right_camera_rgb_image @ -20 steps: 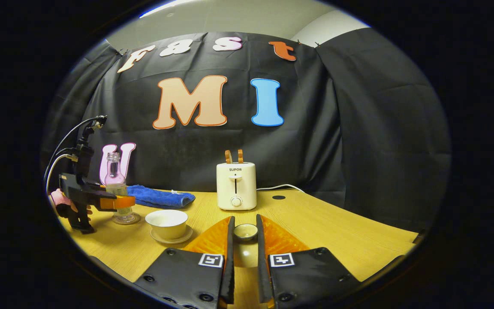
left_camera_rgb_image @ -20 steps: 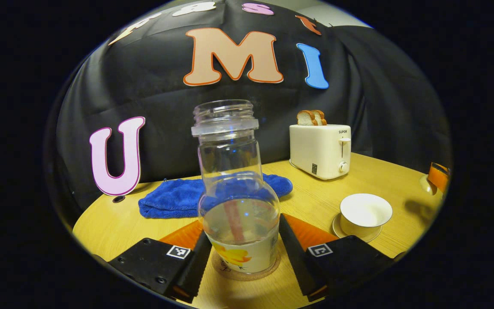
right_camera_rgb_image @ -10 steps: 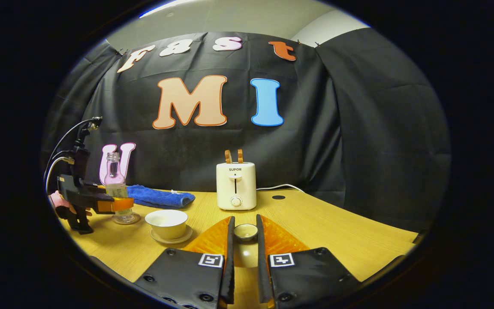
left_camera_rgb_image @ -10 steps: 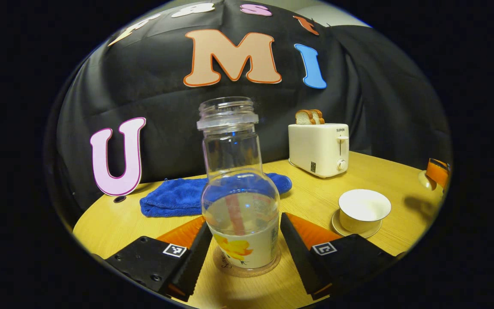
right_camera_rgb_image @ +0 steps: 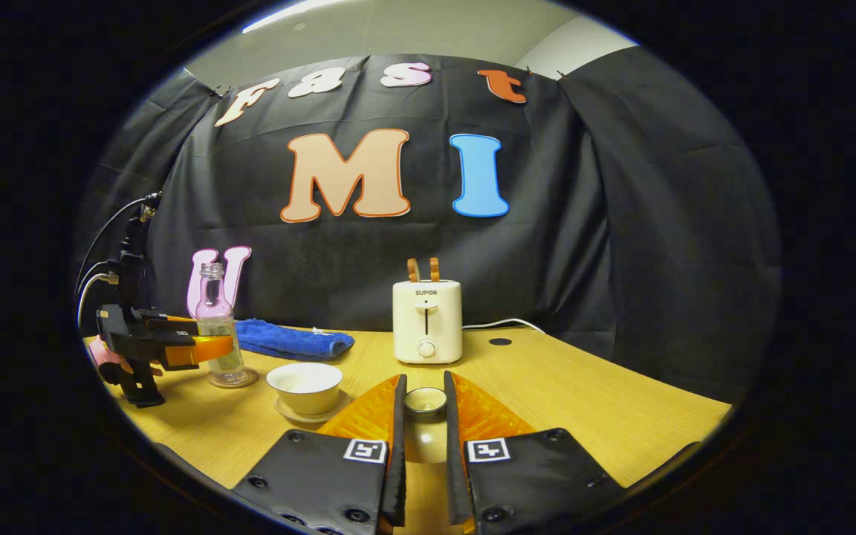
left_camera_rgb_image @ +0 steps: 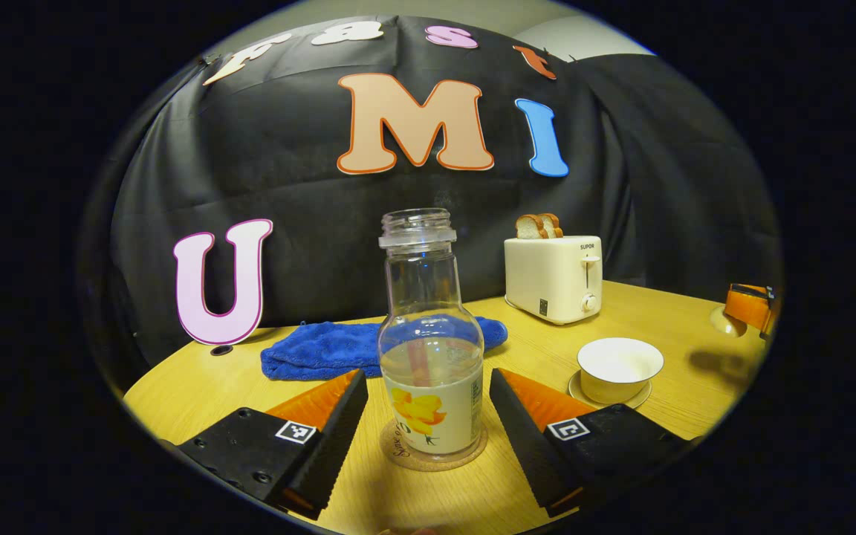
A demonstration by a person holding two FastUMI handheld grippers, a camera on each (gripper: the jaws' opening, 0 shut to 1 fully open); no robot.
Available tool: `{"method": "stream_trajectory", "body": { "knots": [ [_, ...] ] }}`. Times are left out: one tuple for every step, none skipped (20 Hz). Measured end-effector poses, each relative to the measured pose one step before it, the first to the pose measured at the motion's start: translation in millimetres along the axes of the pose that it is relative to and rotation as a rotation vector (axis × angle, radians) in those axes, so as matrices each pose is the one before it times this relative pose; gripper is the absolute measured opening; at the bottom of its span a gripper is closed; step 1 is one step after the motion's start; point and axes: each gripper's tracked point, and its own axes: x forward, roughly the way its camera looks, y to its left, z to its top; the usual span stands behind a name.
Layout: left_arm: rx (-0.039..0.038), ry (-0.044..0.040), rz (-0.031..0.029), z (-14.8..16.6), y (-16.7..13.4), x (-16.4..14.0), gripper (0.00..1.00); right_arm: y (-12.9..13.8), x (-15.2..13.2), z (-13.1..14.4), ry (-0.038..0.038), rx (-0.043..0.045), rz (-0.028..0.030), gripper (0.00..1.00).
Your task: Open the teacup lid with one hand, grasp the water bottle and pour water into the teacup with the other hand; after pouring, place the water bottle on the coaster and then close the teacup lid.
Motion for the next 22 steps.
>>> {"method": "stream_trajectory", "body": {
  "knots": [
    [0.00411,-0.0013,-0.00258,-0.61,0.73,-3.21,0.96,4.44,2.95,-0.27,0.00312,0.0001,0.01355,0.25],
    [0.00334,-0.00217,-0.00185,0.2,0.59,-4.52,0.96,5.05,4.31,-0.13,-0.00116,0.00093,0.01391,0.25],
    [0.00507,-0.00626,-0.00592,0.2,-0.28,-3.96,0.96,5.45,4.13,0.01,0.00053,0.00073,0.0122,0.25],
    [0.00414,-0.00846,-0.00056,1.14,1.06,-5.22,0.96,6.74,5.23,-0.92,0.00007,0.0008,0.01803,0.24],
    [0.00322,-0.00991,0.00247,0.47,2.3,-5.17,0.96,7.18,5.09,-0.45,0.00086,0.00101,0.01858,0.25],
    [-0.00128,-0.01445,0.00664,2.14,2.72,-5.63,0.96,8.4,5.5,-0.27,-0.00002,0.00148,0.02132,0.24],
    [-0.00565,-0.02368,0.00771,2.78,3.5,-5.31,0.96,8.57,7.14,0.69,-0.0024,0.00069,0.02525,0.26],
    [-0.01889,-0.03056,0.01783,4.6,5.9,-4.79,0.96,7.55,5.26,-2.19,0.00673,0.00034,0.02181,0.25],
    [-0.02828,-0.03978,0.01769,5.65,6.65,-4.84,0.96,7.45,7.11,0.16,-0.00249,0.00122,0.02032,0.26],
    [-0.03186,-0.00688,0.01891,1.09,8.26,-1.88,0.96,4.65,5.62,-0.33,0.00314,-0.00051,0.01099,0.25],
    [-0.01373,0.02443,0.02009,-6.45,6.16,-5.73,0.95,3.23,5.76,0.01,0.00054,0.00164,0.00594,0.25],
    [0.00481,-0.01496,0.01426,0.13,7.81,-5.97,0.96,3.2,5.06,0.29,-0.00064,-0.00009,0.0042,0.25],
    [0.00191,-0.00227,0.01541,0.68,3.71,0.44,0.97,4.48,5.51,0.07,-0.00023,0.00092,0.0107,0.25],
    [0.00261,0.00382,0.01671,-0.05,6.29,-4.26,0.96,6.16,4.61,-0.86,0.00019,0.00002,0.01708,0.24],
    [-0.00171,-0.00349,0.02087,1.54,5.74,-2.1,0.96,6.49,5.47,-0.27,0.00094,0.00043,0.02227,0.24],
    [0.00395,0.00416,0.02982,-1.33,8.14,-3.3,0.96,6.51,5.65,-0.86,0.00163,0.0004,0.02061,0.26],
    [-0.00256,0.00011,0.03466,-0.37,9.42,-5.62,0.95,5.53,5.02,-0.45,0.00143,0.00102,0.0214,0.25],
    [0.00175,0.00161,0.03312,0.08,8.31,-4.52,0.96,5.19,3.8,0.47,0.0014,0.00061,0.01996,0.26],
    [-0.00073,-0.00095,0.03011,0.02,6.98,-4.55,0.96,4.41,4.04,-0.02,0.00087,0.00103,0.01815,0.25],
    [0.00181,0.00217,0.03116,-0.01,7.76,-4.03,0.96,3.72,3.92,-0.46,0.00134,0.00041,0.01655,0.26],
    [-0.00052,-0.00244,0.03407,0.49,6.98,-3.16,0.96,2.55,3.06,-0.76,0.00308,0.00043,0.01221,0.26],
    [0.00358,0.00614,0.02968,-1.12,7.19,-2.41,0.96,2.86,2.27,-0.66,0.00316,0.0009,0.01172,0.25]
  ]
}}
